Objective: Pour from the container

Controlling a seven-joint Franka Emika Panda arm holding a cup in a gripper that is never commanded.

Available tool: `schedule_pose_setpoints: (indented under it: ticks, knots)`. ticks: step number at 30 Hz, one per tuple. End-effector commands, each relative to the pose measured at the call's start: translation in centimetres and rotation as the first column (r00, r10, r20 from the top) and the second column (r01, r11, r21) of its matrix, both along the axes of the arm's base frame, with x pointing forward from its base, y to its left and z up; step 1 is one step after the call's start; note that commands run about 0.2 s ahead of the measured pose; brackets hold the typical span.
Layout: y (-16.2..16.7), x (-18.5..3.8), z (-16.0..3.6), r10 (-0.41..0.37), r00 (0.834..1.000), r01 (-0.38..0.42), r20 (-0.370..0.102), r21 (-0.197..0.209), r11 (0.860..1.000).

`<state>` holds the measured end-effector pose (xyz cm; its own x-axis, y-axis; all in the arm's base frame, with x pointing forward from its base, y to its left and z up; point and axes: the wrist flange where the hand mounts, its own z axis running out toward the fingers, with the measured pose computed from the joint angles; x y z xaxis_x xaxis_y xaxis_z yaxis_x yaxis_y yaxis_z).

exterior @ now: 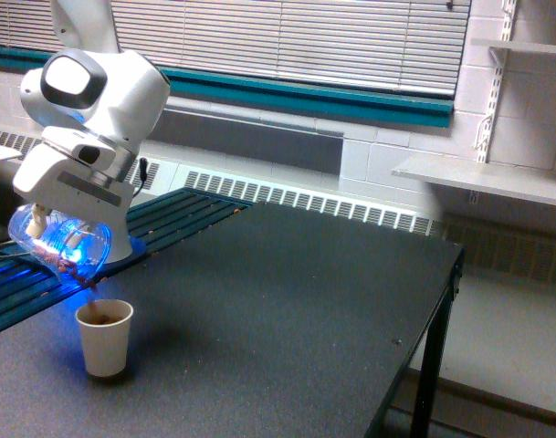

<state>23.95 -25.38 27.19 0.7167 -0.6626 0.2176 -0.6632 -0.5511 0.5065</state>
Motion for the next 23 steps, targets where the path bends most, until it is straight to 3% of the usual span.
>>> schedule_pose_setpoints:
  ticks: [1,4,12,23]
  knots:
    - [0.28,0.34,0.61,0.016,0.999,-0.016,-0.037,-0.006,1.000]
    - [0.41,0.36,0.93,-0.001,0.998,0.001,-0.062,-0.007,1.000]
    - [0.62,0.14,1.09,-0.005,0.998,0.004,-0.066,-0.009,1.000]
    - [0.93,-0.22,0.72,-0.020,0.999,0.020,-0.042,0.010,1.000]
